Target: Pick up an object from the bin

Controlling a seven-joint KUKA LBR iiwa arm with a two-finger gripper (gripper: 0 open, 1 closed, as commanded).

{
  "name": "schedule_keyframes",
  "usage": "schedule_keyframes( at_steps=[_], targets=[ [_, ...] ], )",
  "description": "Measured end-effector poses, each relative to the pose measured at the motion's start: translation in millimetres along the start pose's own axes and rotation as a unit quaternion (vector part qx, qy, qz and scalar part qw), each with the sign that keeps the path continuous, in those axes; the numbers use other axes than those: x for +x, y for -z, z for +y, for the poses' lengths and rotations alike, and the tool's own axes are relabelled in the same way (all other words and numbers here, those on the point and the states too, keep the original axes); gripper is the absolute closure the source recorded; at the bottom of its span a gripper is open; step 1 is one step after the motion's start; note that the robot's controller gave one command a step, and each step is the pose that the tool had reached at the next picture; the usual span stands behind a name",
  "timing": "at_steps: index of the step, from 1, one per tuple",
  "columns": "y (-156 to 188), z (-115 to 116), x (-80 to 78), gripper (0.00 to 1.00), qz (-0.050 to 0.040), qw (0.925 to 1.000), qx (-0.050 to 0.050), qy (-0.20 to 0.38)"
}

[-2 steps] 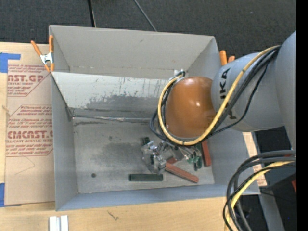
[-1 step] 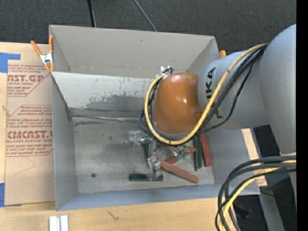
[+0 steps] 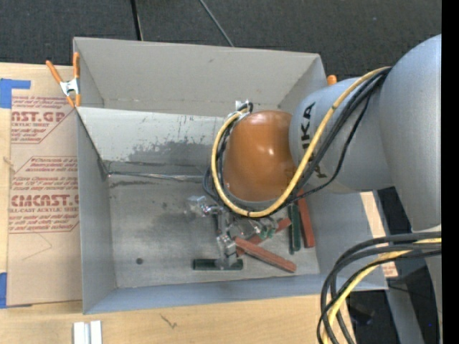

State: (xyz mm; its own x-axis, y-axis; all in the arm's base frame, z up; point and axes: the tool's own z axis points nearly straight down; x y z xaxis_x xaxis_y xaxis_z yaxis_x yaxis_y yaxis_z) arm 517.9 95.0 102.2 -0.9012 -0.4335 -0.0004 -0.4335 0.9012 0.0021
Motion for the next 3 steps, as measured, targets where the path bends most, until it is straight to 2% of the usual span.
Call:
schedule_keyframes(
  at_steps=[1, 2, 3],
  targets=[
    [-18.6, -12.0, 27.9, 0.00, -0.0031, 0.9983, 0.001, 0.058],
    [-16.2, 26.8, 12.5, 1.00, -0.0002, 0.9849, 0.000, 0.173],
    [-16.3, 26.7, 12.6, 1.00, -0.0001, 0.9849, 0.000, 0.173]
  ],
)
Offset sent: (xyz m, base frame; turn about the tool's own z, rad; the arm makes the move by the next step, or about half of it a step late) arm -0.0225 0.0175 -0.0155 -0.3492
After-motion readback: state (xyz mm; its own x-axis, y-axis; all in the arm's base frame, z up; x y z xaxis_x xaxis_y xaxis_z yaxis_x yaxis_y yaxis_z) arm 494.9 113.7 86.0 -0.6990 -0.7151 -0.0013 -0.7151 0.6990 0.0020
